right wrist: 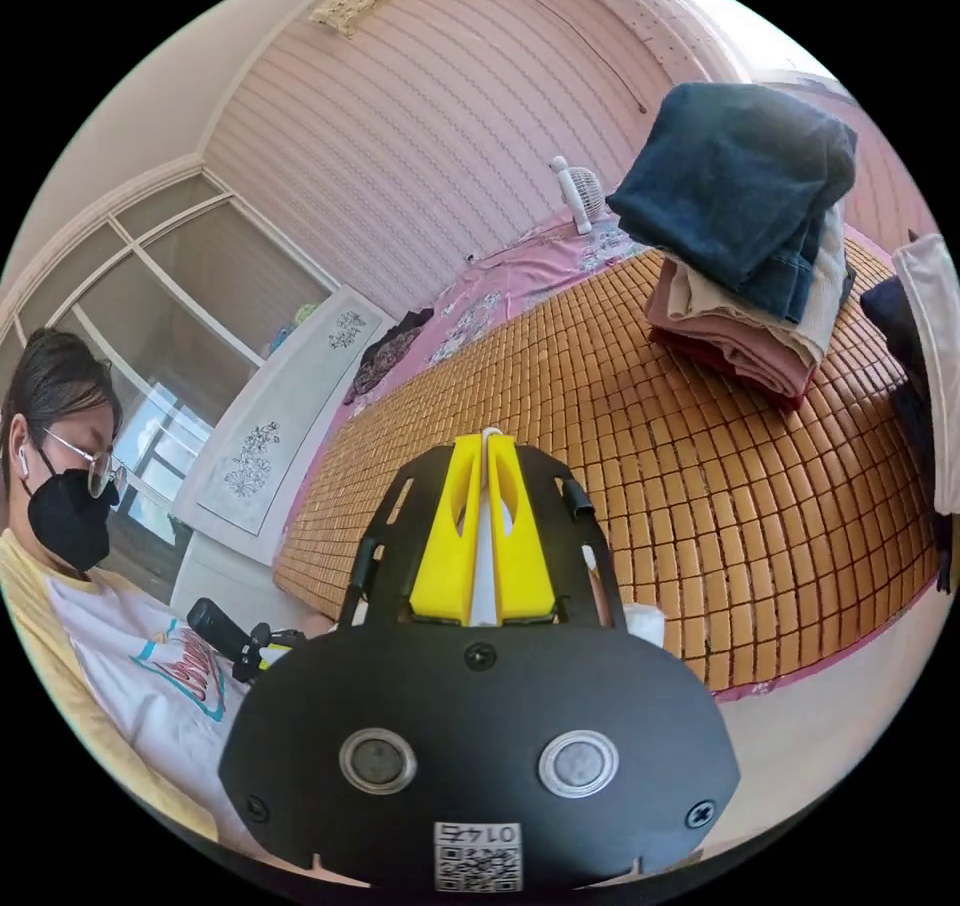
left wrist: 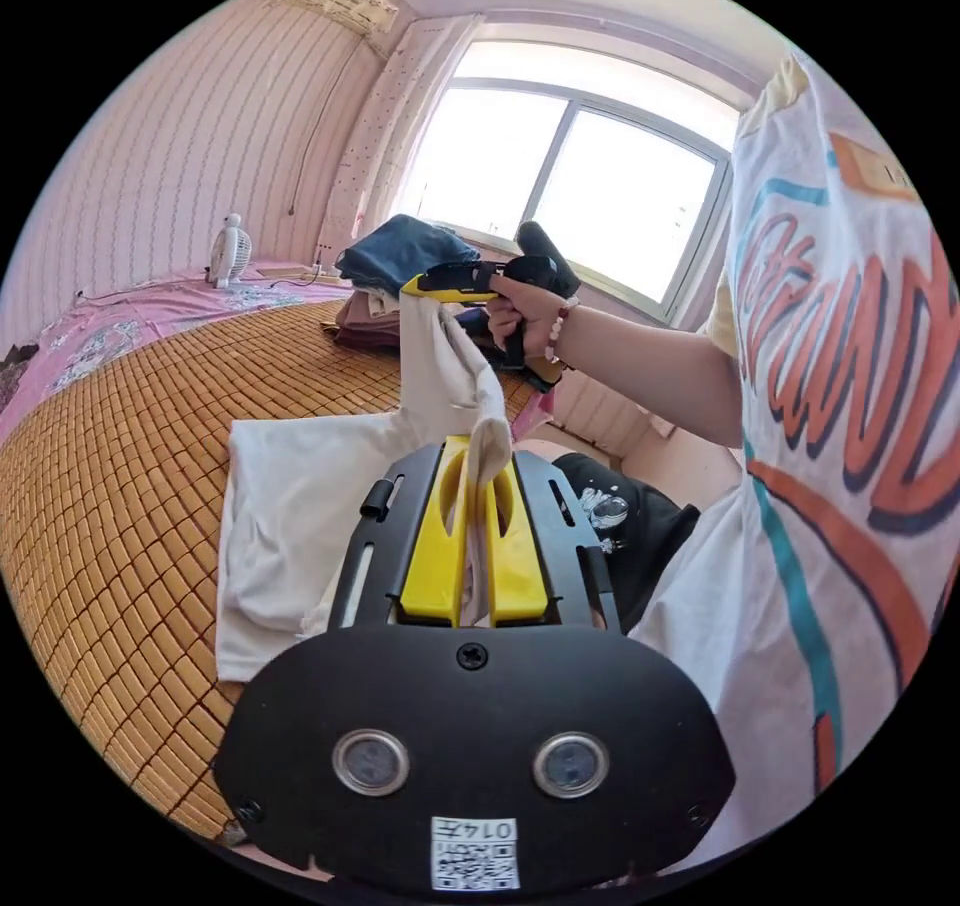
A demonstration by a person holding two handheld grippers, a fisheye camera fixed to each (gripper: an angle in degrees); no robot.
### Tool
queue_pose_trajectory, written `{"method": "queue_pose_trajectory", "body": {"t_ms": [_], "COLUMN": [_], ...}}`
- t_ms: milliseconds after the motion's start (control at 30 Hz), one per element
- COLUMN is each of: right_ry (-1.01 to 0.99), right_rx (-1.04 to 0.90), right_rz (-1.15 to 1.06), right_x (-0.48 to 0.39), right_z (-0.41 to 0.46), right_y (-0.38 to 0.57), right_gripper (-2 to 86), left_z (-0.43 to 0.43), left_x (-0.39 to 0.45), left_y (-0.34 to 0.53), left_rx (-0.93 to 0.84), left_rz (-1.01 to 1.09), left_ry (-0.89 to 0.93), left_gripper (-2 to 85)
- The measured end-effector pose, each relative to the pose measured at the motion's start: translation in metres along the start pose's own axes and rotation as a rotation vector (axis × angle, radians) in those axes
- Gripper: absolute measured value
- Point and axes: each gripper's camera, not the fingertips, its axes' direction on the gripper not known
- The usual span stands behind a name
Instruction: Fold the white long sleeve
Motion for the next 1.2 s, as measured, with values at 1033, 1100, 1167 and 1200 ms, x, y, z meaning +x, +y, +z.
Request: {"method": "queue_pose_trajectory", "body": {"t_ms": [1033,1100,1167,1200], "right_ry": [0.179,0.139,0.107,0.095], "right_rx": [-0.438,-0.407,-0.381,-0.381], "right_rz": [-0.551,-0.572,-0.596,-0.611], "right_x": [-0.117,-0.124,-0.130,-0.133], "right_z": [0.178,0.164,0.161,0.167], "right_y": [-0.066,-0.073,-0.081,-0.085], "right_gripper": [-0.2,0.0,0.5,1.3], "left_z": [-0.059,-0.071,-0.077,-0.077], "left_x": [-0.097,-0.093,-0.098,-0.102], "left_y": [0.079,0.076,0.082,0.086], "left_rx": [-0.244,-0.214,-0.218,-0.224], "left_rz": [-0.388,-0.373,-0.402,-0.421], "left_ry": [-0.411,-0.403,-0.422,-0.435], "left_gripper": [-0.6,-0.7,-0.1,0.1]}}
